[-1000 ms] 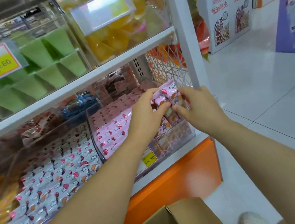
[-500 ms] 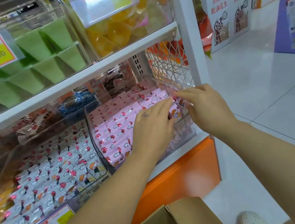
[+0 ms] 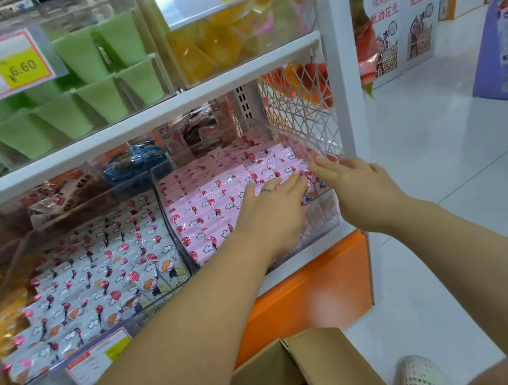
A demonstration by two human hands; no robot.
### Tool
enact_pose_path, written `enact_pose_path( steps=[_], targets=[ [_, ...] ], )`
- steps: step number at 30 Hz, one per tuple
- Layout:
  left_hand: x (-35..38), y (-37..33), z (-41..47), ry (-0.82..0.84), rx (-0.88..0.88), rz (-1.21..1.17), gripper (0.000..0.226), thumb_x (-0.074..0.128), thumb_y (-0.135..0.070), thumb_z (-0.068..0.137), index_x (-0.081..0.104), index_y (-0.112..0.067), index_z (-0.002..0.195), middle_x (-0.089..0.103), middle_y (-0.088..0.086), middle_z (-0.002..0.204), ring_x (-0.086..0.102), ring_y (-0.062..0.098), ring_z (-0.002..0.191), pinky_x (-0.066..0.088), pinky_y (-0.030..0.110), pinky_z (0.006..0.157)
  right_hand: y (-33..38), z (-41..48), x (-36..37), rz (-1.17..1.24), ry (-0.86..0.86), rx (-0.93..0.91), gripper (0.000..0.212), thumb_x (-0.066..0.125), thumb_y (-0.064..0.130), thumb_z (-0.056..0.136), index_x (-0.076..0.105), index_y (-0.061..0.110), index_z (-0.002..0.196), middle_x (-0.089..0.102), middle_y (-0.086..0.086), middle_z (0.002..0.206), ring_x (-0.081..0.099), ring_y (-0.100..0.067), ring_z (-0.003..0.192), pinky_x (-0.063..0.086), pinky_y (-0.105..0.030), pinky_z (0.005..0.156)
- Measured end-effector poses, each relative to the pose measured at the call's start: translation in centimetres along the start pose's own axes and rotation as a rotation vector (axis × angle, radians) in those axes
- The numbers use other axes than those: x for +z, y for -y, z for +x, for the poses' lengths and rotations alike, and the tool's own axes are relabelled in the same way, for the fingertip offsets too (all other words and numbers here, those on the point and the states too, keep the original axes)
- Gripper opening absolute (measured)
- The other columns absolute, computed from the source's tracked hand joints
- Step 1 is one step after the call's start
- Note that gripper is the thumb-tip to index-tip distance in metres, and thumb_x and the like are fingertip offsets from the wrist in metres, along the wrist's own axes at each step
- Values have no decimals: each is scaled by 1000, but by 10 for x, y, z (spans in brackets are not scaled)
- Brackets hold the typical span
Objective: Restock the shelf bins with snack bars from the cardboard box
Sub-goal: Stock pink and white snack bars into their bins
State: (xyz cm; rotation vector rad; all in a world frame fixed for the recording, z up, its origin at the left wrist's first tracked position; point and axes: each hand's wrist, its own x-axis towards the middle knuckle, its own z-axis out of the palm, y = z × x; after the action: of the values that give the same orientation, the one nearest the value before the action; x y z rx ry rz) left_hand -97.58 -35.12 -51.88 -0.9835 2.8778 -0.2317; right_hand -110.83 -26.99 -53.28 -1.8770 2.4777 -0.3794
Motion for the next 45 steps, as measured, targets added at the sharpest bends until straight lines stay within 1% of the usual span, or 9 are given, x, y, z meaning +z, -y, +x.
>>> enact_pose_path(
  steps=[3, 6, 13, 18, 23, 25, 32, 41, 45],
  targets=[
    [-10, 0, -3, 7, 8, -41, 55, 31, -29, 103, 6, -25, 152, 3, -8, 160, 8, 20, 147, 3, 51, 116, 0, -6, 18, 55, -53, -12, 80, 39, -1, 89, -3, 23, 152, -7, 4, 160, 12, -27, 143, 21, -45, 113],
    [-5, 3, -27, -260, 54, -141, 53, 39, -22, 100, 21, -26, 150, 19, -6, 158, 18, 18, 143, 9, 41, 117, 9, -21, 28, 119, -179, 14, 78, 42, -3, 88, 4, 19, 152, -4, -4, 160, 9, -28, 145, 18, -44, 115],
    [61, 20, -140, -579, -51, -587, 31, 42, -18, 91, 66, -19, 112, 64, -5, 110, 59, 15, 101, 48, 35, 88, 69, -71, 64, 323, -401, -241, 45, 56, 9, 76, 59, 14, 121, 59, -9, 123, 56, -35, 107, 48, -47, 82],
    [135, 51, -223, -465, -291, -648, 24, 52, -10, 93, 67, -23, 106, 62, -15, 96, 60, 5, 91, 48, 23, 81, 117, -108, 119, 448, -186, -284, 39, 57, 11, 85, 59, 19, 123, 62, -3, 116, 56, -28, 104, 48, -41, 85],
    [200, 76, -280, -369, -528, -761, 23, 52, -9, 94, 67, -23, 105, 59, -21, 94, 57, -5, 90, 45, 12, 79, 139, -131, 173, 405, 112, -276, 43, 54, 17, 93, 50, 28, 133, 54, 10, 124, 51, -9, 101, 31, -11, 81],
    [226, 84, -292, -314, -634, -793, 23, 51, -11, 95, 66, -23, 107, 60, -19, 97, 58, -1, 94, 46, 16, 83, 145, -129, 193, 422, 208, -261, 45, 55, 16, 93, 48, 29, 135, 54, 6, 127, 52, -5, 92, 37, -15, 85],
    [310, 92, -315, -29, -863, -899, 25, 49, -13, 96, 65, -20, 114, 66, -6, 110, 61, 9, 98, 48, 23, 85, 155, -124, 267, 363, 420, -170, 50, 55, 12, 93, 42, 25, 140, 47, 0, 137, 42, -18, 129, 39, -30, 103],
    [393, 98, -326, 496, -930, -931, 44, 56, -22, 93, 48, -24, 136, 47, 2, 138, 46, 20, 124, 39, 29, 102, 183, -132, 351, 301, 761, -123, 54, 56, 17, 91, 39, 31, 140, 54, -4, 130, 61, -20, 95, 50, -31, 78],
    [409, 102, -328, 576, -912, -889, 47, 59, -24, 89, 49, -21, 135, 48, 6, 134, 49, 26, 121, 43, 37, 100, 207, -140, 380, 306, 987, -176, 62, 56, 17, 90, 30, 29, 145, 40, -7, 141, 49, -25, 120, 46, -32, 92]
  ],
)
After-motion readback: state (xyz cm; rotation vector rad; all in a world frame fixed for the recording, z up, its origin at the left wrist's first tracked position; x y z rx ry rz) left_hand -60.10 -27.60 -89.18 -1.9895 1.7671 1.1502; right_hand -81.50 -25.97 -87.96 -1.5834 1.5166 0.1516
